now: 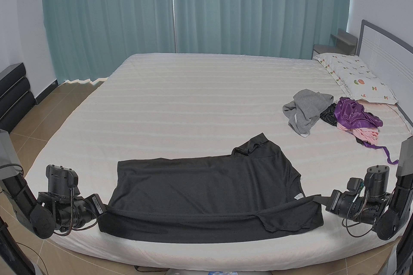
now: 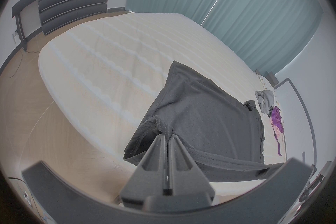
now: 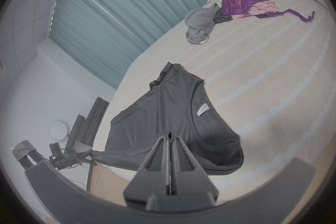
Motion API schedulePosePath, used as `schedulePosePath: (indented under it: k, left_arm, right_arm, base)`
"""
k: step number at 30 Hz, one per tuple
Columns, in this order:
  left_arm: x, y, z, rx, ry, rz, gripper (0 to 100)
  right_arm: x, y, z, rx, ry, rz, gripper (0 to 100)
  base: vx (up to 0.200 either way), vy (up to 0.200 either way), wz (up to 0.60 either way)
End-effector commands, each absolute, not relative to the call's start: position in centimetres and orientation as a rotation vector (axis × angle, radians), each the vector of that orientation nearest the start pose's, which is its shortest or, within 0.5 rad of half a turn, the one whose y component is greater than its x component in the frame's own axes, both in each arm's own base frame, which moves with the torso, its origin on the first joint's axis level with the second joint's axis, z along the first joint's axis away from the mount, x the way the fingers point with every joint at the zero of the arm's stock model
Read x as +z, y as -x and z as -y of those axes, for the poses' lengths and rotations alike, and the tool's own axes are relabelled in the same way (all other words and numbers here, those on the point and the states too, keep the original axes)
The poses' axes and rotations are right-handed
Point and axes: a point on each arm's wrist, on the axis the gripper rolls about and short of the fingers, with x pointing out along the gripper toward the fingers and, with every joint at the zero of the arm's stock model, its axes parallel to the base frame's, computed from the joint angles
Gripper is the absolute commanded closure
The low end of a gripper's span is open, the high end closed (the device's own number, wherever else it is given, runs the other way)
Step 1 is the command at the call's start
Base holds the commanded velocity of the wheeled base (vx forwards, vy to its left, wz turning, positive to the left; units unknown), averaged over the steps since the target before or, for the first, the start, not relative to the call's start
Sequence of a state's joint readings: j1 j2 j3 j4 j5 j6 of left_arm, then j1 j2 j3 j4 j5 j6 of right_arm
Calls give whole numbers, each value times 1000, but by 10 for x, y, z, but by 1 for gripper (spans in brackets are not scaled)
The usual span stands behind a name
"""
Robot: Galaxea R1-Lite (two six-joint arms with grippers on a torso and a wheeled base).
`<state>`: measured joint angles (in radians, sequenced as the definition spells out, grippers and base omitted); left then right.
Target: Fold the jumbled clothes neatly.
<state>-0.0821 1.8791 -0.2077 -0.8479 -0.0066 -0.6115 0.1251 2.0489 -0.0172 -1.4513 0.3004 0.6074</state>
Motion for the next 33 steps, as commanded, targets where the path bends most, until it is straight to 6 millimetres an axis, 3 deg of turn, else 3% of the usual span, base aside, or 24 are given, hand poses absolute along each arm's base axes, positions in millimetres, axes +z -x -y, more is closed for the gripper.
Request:
schedulePosePath:
  k: [1,16,33]
  left_arm:
    - [31,-209,18,169,544,-823,100]
    - [25,-200,17,181,534,-866,100]
    - [2,-249,22,184,526,-886,100]
  right_arm:
    - [33,-202,-34,248,-625,-662,100]
    - [33,-192,-30,194,-587,-737,100]
    - [-3,-245,-36,162,-582,-781,100]
  base:
    - [0,0,0]
    - [0,0,0]
    - [0,0,0]
